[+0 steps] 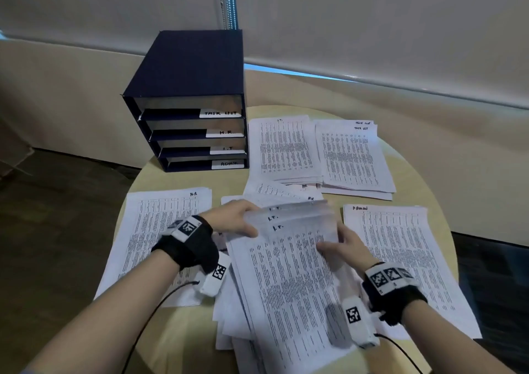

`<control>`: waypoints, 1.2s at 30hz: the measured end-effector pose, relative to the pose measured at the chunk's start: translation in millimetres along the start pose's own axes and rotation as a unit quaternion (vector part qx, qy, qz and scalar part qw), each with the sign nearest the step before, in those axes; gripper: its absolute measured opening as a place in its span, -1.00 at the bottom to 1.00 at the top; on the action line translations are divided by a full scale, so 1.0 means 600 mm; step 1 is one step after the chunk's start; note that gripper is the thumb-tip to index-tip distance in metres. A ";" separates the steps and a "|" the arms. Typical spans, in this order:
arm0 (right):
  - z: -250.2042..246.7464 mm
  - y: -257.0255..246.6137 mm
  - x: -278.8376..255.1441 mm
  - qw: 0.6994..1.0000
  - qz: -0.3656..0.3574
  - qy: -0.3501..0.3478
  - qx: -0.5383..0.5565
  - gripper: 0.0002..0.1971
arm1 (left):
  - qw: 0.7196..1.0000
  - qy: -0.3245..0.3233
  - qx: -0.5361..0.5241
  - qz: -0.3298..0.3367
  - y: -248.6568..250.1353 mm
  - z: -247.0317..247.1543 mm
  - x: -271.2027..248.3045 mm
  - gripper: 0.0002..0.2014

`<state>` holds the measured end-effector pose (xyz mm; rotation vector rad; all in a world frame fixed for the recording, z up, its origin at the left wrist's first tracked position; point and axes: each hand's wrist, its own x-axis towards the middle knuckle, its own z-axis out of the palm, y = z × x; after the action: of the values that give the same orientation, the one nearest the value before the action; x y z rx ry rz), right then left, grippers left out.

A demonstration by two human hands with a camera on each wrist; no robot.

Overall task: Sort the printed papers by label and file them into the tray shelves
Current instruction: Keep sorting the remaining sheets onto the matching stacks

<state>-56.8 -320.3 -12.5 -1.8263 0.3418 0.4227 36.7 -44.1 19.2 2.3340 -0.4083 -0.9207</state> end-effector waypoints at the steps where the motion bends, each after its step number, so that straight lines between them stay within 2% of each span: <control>1: -0.007 -0.006 -0.004 0.999 0.011 -0.020 0.023 -0.72 | 1.000 0.020 -0.001 0.013 0.013 -0.017 -0.010 -0.64; 3: -0.018 -0.017 -0.005 0.997 -0.004 -0.010 0.072 -0.87 | 0.995 0.083 -0.005 0.048 0.048 -0.055 -0.036 -0.79; 5: -0.030 -0.040 -0.007 0.988 -0.031 0.030 0.149 -0.93 | 0.981 0.140 -0.089 0.103 0.075 -0.090 -0.061 -0.79; 6: -0.036 -0.054 -0.009 0.979 -0.047 0.053 0.191 -0.95 | 0.967 0.138 -0.175 0.125 0.081 -0.102 -0.071 -0.70; 8: -0.046 -0.089 -0.017 0.955 -0.083 0.093 0.267 -0.94 | 0.922 0.096 -0.349 0.135 0.076 -0.108 -0.077 -0.38; 9: -0.047 -0.107 -0.023 0.944 -0.107 0.115 0.289 -0.89 | 0.906 0.097 -0.389 0.138 0.072 -0.101 -0.073 -0.33; 11: -0.041 -0.142 -0.035 0.922 -0.173 0.154 0.311 -0.81 | 0.892 0.170 -0.391 0.151 0.088 -0.078 -0.071 -0.53; 13: -0.025 -0.171 -0.049 0.909 -0.231 0.156 0.311 -0.88 | 0.862 0.304 -0.376 0.151 0.119 -0.048 -0.069 -0.80; 14: -0.017 -0.180 -0.053 0.906 -0.252 0.153 0.304 -0.91 | 0.842 0.361 -0.373 0.145 0.135 -0.031 -0.071 -0.85; 16: 0.000 -0.187 -0.056 0.904 -0.275 0.144 0.294 -0.85 | 0.815 0.433 -0.352 0.155 0.151 0.007 -0.068 -0.66; 17: 0.009 -0.185 -0.055 0.905 -0.279 0.136 0.290 -0.81 | 0.815 0.444 -0.331 0.169 0.148 0.029 -0.065 -0.59; 19: 0.026 -0.172 -0.047 0.916 -0.259 0.131 0.279 -0.81 | 0.823 0.447 -0.302 0.179 0.140 0.063 -0.057 -0.68; 23: 0.048 -0.123 0.002 0.943 -0.182 0.146 0.236 -0.76 | 0.832 0.437 -0.331 0.091 0.092 0.107 -0.020 -0.74; 25: 0.053 -0.104 0.029 0.953 -0.138 0.156 0.221 -0.57 | 0.835 0.421 -0.351 0.050 0.066 0.115 0.002 -0.57; 26: 0.055 -0.096 0.040 0.953 -0.120 0.166 0.225 -0.54 | 0.837 0.411 -0.361 0.031 0.060 0.119 0.009 -0.48; 29: 0.060 -0.072 0.065 0.953 -0.081 0.186 0.224 -0.59 | 0.828 0.413 -0.377 -0.028 0.044 0.132 0.032 -0.47; 33: 0.073 -0.025 0.085 0.978 0.009 0.147 0.145 -0.70 | 0.809 0.402 -0.425 -0.066 0.013 0.150 0.061 -0.65; 36: 0.075 -0.005 0.084 0.982 0.033 0.178 0.049 -0.86 | 0.813 0.390 -0.423 -0.087 0.000 0.152 0.081 -0.55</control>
<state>-15.5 -277.0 -44.7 -1.7941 0.6594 0.1180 8.0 -104.6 -59.6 1.6802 0.4860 -0.0679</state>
